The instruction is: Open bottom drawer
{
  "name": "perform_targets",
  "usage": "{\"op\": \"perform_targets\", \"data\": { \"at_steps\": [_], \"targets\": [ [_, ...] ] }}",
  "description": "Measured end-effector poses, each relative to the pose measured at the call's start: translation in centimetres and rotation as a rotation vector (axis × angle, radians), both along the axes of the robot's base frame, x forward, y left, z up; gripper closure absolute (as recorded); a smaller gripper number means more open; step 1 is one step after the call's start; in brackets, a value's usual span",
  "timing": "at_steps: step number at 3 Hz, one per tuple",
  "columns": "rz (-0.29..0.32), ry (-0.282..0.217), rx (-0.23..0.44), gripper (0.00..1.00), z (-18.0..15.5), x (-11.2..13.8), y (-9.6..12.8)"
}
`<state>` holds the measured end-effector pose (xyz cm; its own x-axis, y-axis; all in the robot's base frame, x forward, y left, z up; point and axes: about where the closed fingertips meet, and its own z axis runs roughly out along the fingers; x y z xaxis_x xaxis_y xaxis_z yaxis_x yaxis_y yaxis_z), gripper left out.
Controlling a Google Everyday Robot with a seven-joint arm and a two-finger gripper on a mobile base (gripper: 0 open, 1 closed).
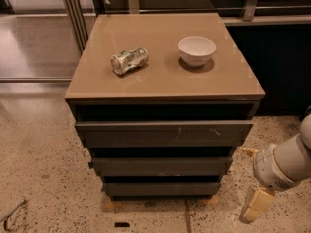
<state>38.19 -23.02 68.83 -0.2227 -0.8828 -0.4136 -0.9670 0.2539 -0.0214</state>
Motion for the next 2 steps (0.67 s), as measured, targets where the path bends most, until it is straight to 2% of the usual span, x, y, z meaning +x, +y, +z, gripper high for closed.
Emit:
{"op": "perform_targets", "data": {
  "at_steps": [1, 2],
  "targets": [
    [0.063, -0.009, 0.018, 0.00, -8.8, -0.2, 0.8],
    [0.080, 0.021, 0.050, 0.00, -17.6, 0.7, 1.8]
  ]
}}
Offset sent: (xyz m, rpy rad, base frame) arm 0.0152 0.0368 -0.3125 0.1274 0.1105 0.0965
